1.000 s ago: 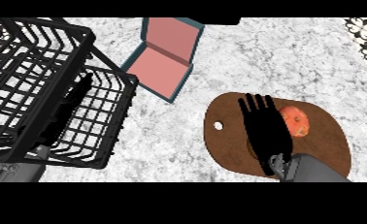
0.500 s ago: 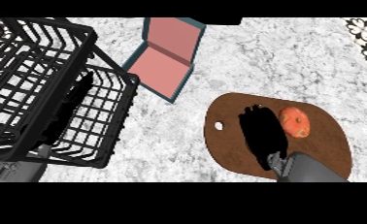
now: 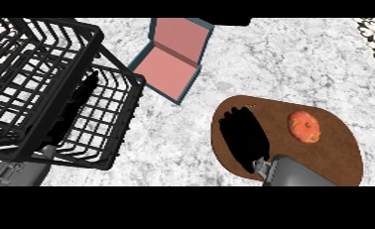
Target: Pick the pear from the cutting board and place it in the cardboard box
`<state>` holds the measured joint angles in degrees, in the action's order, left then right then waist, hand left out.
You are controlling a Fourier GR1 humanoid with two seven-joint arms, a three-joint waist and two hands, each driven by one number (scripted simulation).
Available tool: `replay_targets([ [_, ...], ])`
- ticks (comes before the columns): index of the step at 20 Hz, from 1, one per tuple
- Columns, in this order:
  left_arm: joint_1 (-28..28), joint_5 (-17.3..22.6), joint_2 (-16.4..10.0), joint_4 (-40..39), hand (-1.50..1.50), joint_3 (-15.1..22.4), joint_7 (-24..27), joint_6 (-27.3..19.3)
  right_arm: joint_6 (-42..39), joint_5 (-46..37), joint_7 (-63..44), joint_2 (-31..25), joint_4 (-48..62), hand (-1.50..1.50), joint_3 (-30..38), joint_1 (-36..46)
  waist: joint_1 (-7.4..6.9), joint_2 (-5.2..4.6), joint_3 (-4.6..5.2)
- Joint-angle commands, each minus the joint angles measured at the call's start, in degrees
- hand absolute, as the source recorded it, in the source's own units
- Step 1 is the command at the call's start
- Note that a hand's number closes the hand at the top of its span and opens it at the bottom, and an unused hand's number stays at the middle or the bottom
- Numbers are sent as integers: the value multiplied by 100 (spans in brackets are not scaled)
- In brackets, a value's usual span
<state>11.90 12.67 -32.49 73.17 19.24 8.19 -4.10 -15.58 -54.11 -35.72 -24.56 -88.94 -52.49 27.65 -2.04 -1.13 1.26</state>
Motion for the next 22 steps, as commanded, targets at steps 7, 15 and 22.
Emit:
replay_targets([
  [7, 1219, -80, 307, 236, 0, 333, 342, 207, 623, 610, 121, 2423, 632, 150, -106, 1386, -687, -40, -124],
  [15, 1399, 48, 311, -31, 0, 624, 513, 237, 1471, 817, -203, 2451, 1089, 150, 51, 2866, -799, 76, -108],
  [22, 1529, 140, 387, -203, 0, 743, 523, 15, 2472, 1055, -1440, 2455, 1501, 150, 1122, 3741, -583, 107, -107],
])
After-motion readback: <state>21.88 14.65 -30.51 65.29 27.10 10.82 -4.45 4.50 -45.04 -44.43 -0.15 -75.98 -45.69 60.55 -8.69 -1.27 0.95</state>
